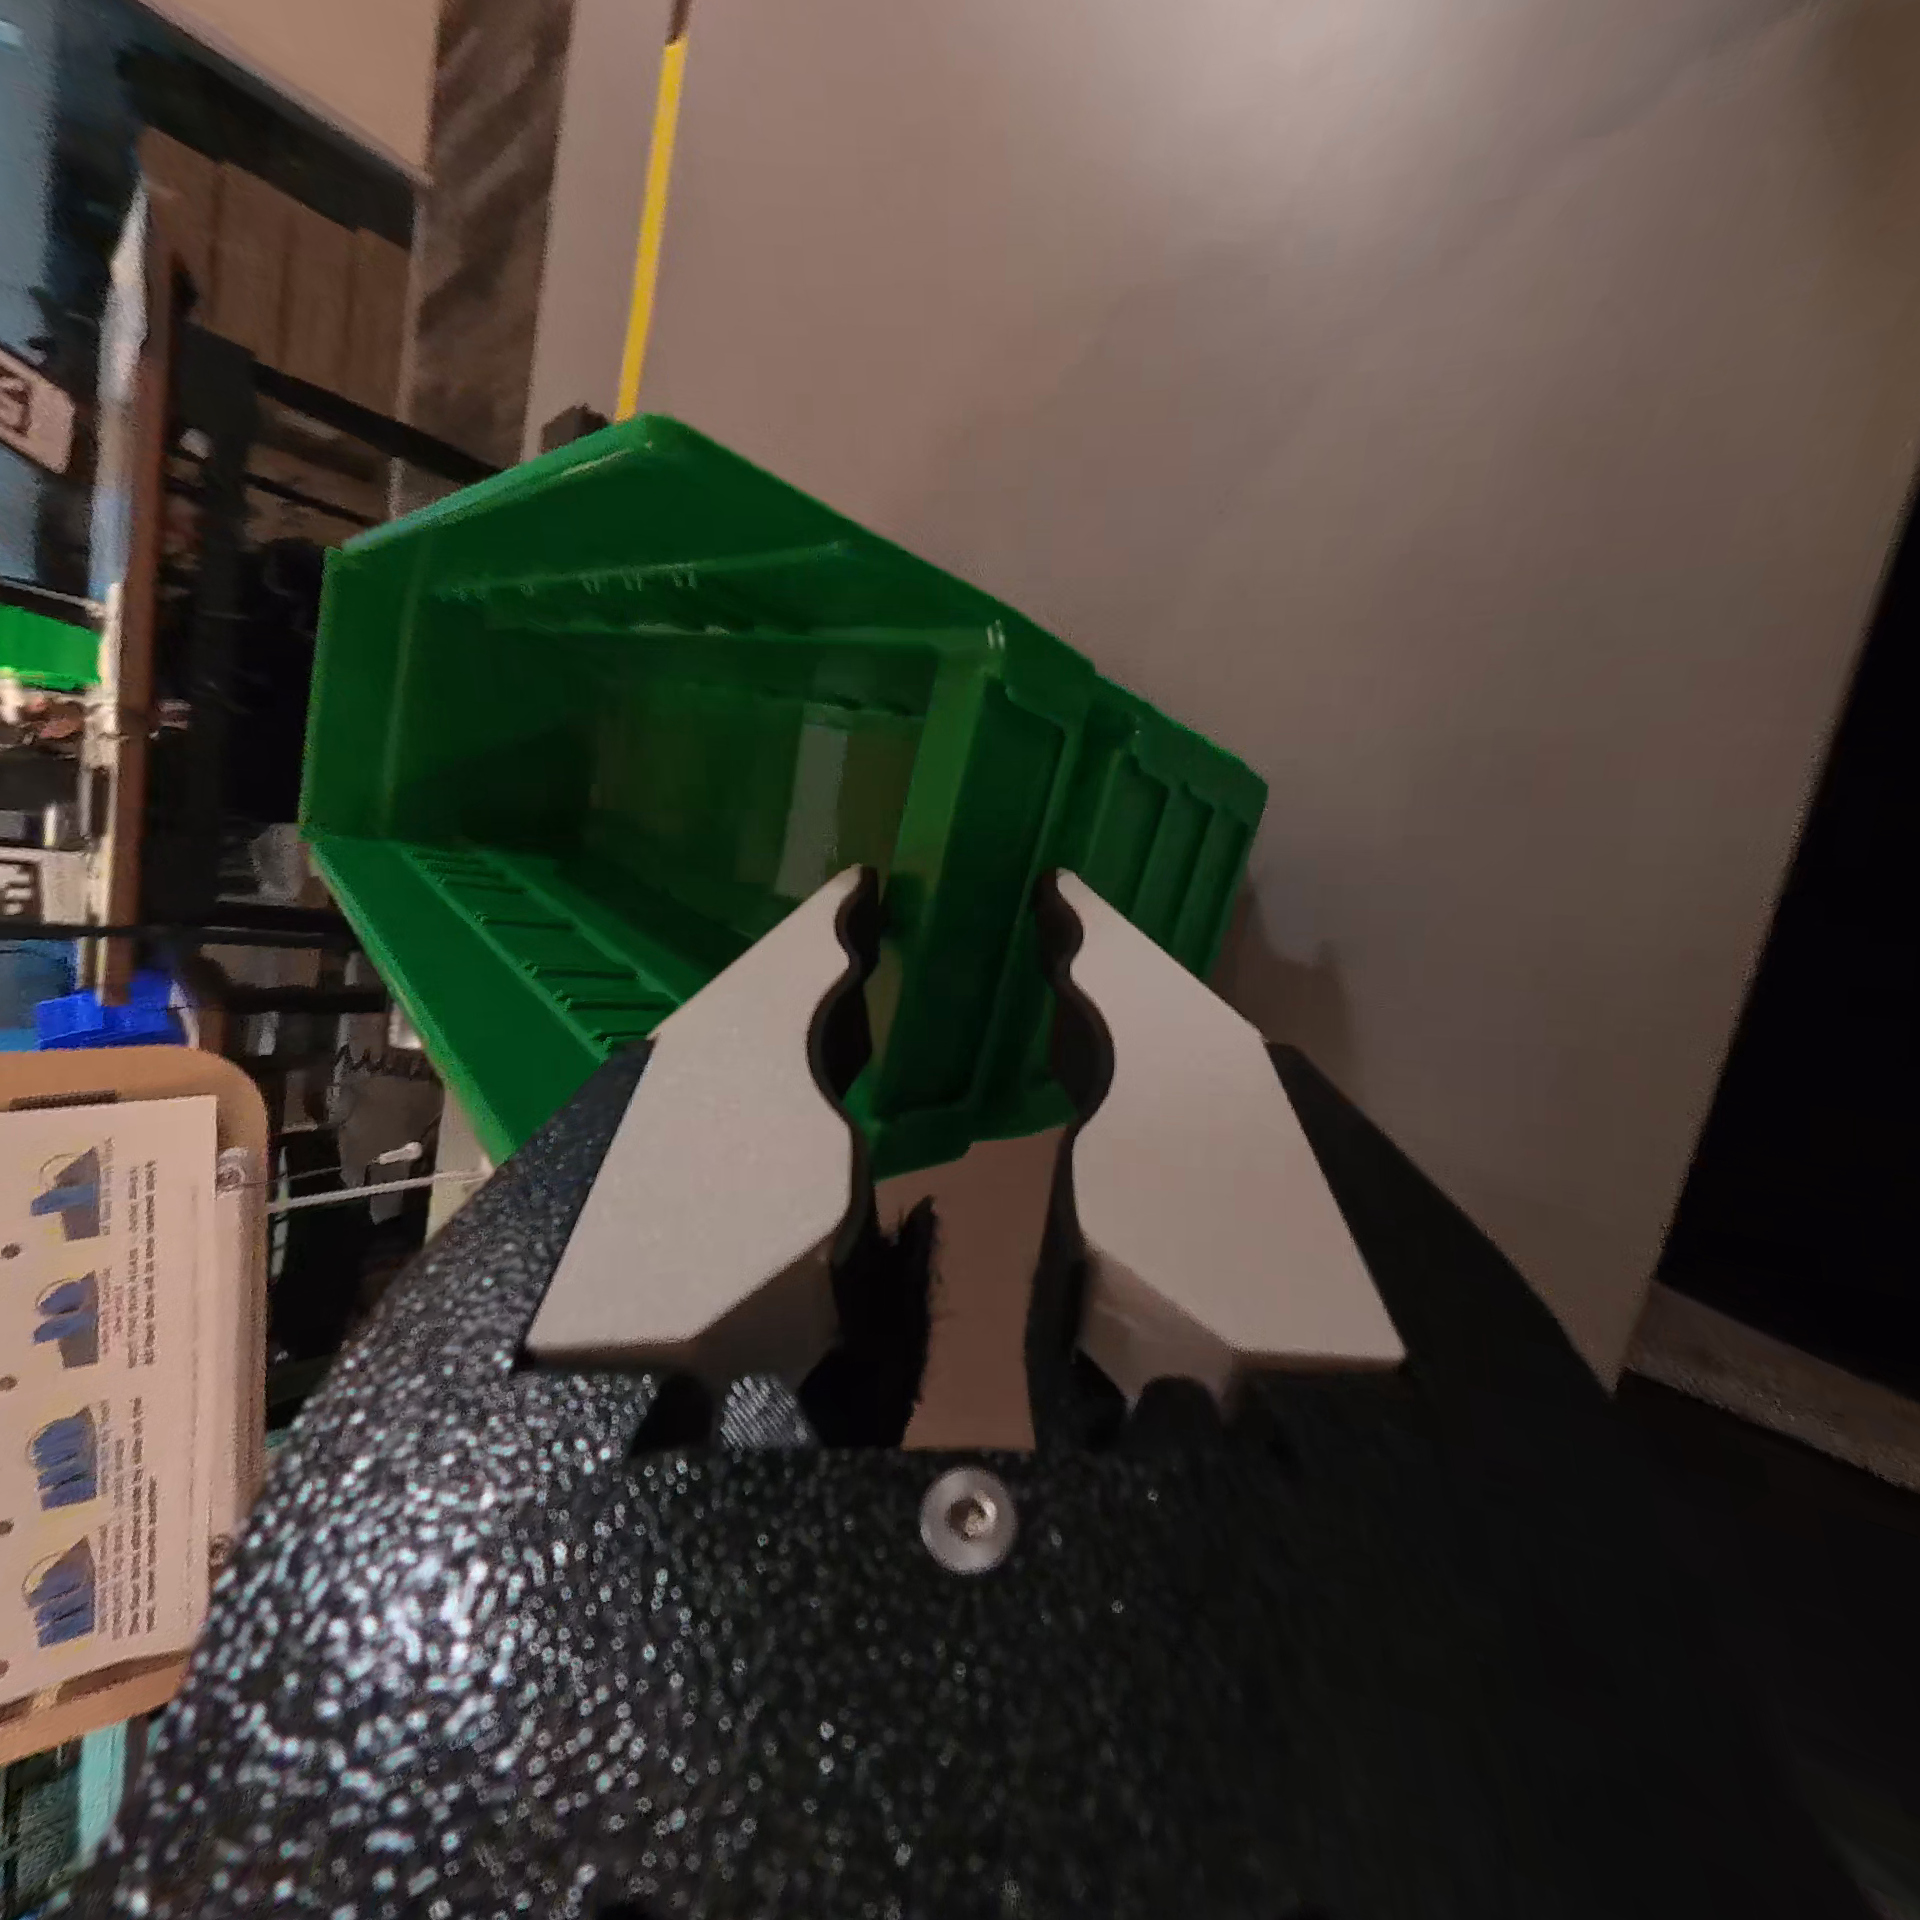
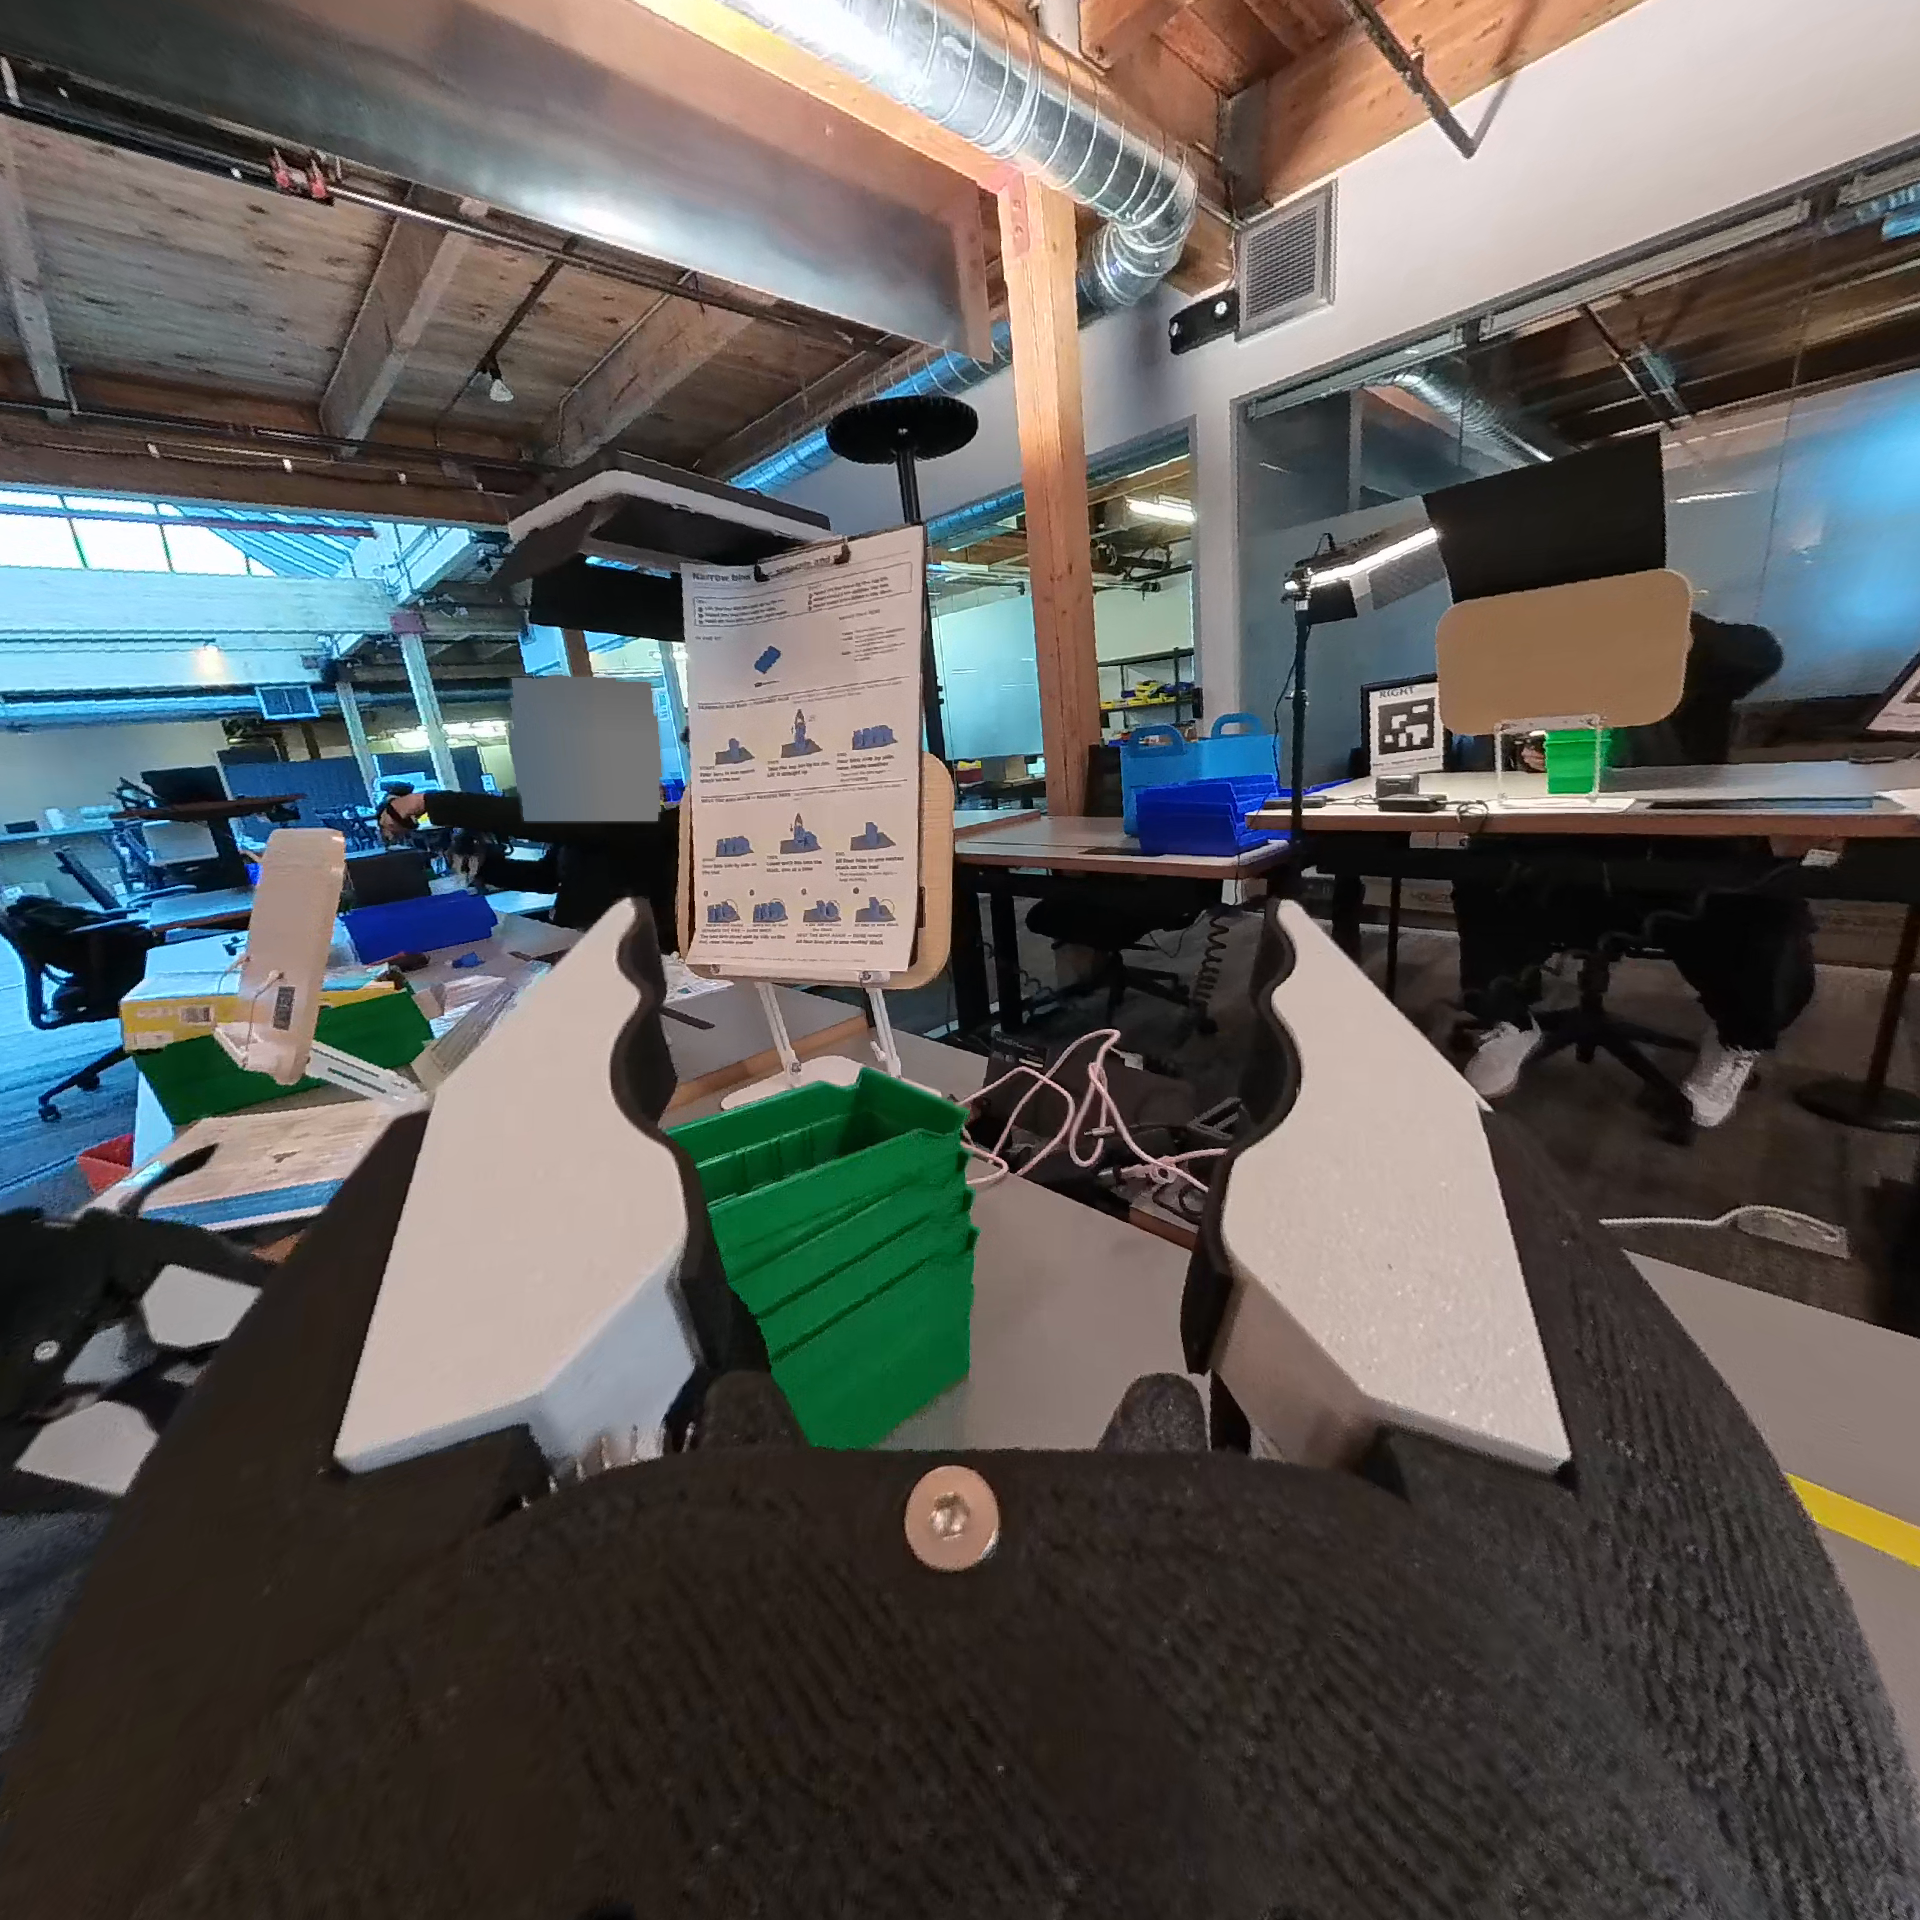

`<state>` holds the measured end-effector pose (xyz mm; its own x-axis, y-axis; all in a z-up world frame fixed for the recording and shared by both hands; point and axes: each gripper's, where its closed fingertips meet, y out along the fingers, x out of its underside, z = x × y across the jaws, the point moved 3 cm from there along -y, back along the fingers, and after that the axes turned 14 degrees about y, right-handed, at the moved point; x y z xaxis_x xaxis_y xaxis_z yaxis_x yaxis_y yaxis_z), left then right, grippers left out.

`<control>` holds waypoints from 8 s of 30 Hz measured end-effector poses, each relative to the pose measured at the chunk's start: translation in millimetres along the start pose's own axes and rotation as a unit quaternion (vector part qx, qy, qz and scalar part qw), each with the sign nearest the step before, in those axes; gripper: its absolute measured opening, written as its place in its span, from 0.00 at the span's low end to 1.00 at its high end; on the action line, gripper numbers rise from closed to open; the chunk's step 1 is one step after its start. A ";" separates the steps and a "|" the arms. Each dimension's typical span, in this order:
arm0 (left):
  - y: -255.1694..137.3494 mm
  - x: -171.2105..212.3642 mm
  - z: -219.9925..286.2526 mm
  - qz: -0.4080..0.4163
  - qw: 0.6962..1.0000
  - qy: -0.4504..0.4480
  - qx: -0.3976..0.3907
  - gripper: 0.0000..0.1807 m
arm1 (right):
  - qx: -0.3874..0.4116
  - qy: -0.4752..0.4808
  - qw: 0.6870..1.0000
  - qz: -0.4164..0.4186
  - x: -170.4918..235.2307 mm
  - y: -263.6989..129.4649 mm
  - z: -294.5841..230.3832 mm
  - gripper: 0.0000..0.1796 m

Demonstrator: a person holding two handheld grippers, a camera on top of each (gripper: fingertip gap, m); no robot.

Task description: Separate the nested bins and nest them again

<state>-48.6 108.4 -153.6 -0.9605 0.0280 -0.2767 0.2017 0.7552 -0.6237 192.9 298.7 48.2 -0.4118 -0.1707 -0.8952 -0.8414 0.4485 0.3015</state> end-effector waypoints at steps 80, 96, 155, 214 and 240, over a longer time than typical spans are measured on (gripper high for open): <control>49.3 77.4 -24.9 0.416 0.767 -0.487 -0.047 0.34 | 0.165 -0.218 0.823 -0.498 232.4 137.8 -27.4 0.21; 41.8 99.4 -34.7 0.376 0.768 -0.497 -0.145 0.42 | 0.267 -0.016 0.695 -0.667 275.6 202.3 -17.8 0.82; 51.8 112.9 -37.9 0.308 0.785 -0.502 -0.190 0.54 | 0.389 0.019 0.795 -0.465 127.2 -1.4 131.5 0.82; 23.8 129.1 -47.8 0.358 0.730 -0.527 -0.247 0.49 | 0.228 -0.060 0.790 -0.567 200.3 246.6 -79.6 0.55; 30.4 122.0 -46.4 0.364 0.737 -0.523 -0.225 0.50 | 0.504 0.020 0.740 -0.445 209.1 -24.6 171.1 0.63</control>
<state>-168.5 165.2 -172.3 0.0906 0.1905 -0.9775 0.2803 0.9370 0.2086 187.4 402.1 -202.6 0.1215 -0.8087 -0.5756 -0.1063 0.5659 -0.8176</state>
